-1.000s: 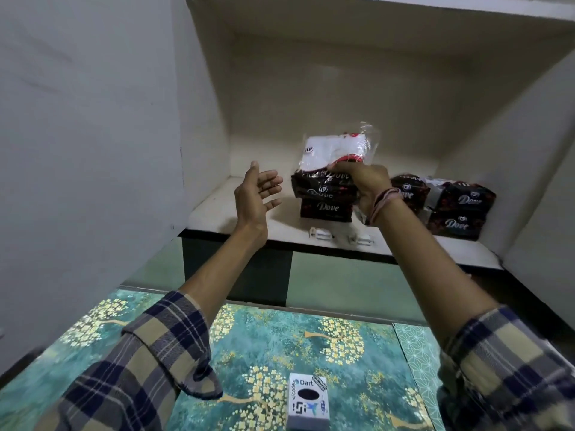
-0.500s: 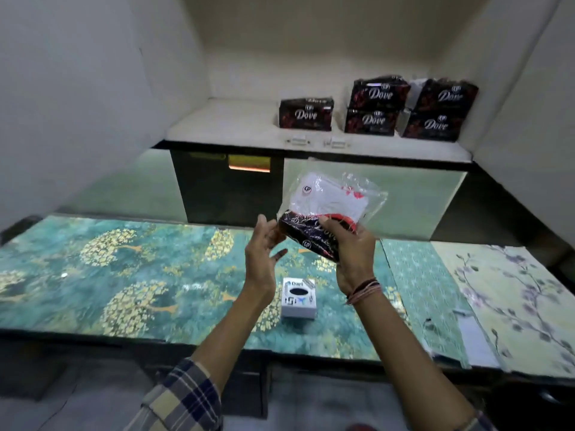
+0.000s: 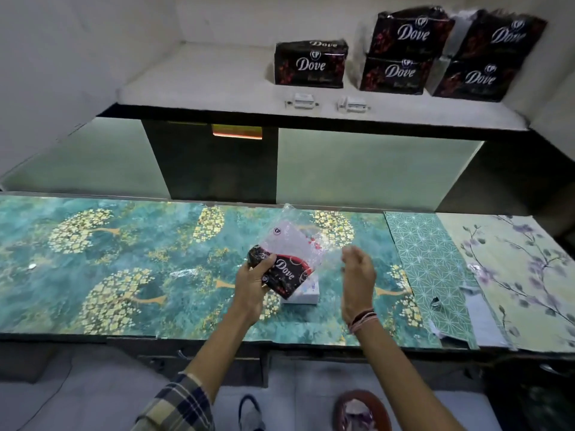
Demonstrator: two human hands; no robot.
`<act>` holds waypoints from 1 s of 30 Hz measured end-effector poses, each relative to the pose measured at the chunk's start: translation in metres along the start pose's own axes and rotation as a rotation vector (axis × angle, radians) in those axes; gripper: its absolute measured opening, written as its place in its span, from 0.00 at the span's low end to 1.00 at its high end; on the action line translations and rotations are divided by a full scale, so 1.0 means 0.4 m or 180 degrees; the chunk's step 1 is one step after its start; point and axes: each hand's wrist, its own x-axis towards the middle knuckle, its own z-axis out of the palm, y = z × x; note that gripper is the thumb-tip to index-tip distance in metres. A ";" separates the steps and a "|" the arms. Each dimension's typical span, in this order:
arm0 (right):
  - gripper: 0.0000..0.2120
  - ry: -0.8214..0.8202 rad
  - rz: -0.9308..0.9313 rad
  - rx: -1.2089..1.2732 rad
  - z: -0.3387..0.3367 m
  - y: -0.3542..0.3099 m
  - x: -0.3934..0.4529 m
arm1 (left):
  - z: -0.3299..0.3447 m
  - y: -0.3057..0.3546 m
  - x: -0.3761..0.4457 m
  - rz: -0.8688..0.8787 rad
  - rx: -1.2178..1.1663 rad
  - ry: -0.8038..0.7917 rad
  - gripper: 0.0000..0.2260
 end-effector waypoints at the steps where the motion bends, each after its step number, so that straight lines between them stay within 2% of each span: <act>1: 0.08 0.0028 -0.0167 -0.0108 -0.007 -0.014 0.030 | -0.011 0.012 0.018 0.0026 0.0076 -0.0030 0.19; 4: 0.11 -0.0467 -0.0408 -0.0663 0.010 -0.029 0.141 | -0.036 0.054 0.100 0.0069 0.0331 -0.0214 0.21; 8: 0.11 -0.1419 0.0146 -0.0837 0.056 -0.009 0.226 | -0.040 0.092 0.185 0.0005 0.0512 -0.0422 0.19; 11: 0.09 -0.1680 0.0496 -0.0791 0.090 0.016 0.248 | -0.029 0.102 0.216 -0.0087 0.0654 -0.0532 0.13; 17: 0.04 -0.2143 0.1359 -0.0661 0.129 0.067 0.290 | -0.018 0.074 0.263 -0.0372 0.0766 -0.0500 0.12; 19: 0.02 -0.2181 0.1445 -0.0716 0.140 0.103 0.303 | -0.014 0.061 0.272 -0.0469 0.0787 -0.0461 0.12; 23: 0.07 -0.1946 0.1765 -0.0579 0.142 0.171 0.339 | -0.029 0.041 0.297 -0.0568 0.0818 -0.0190 0.15; 27: 0.18 -0.1626 0.1963 -0.0249 0.105 0.192 0.381 | -0.095 0.028 0.331 -0.0600 0.0704 0.0237 0.17; 30: 0.14 -0.1343 0.1934 -0.0129 0.064 0.203 0.411 | -0.163 0.012 0.349 -0.0620 0.0704 0.0520 0.18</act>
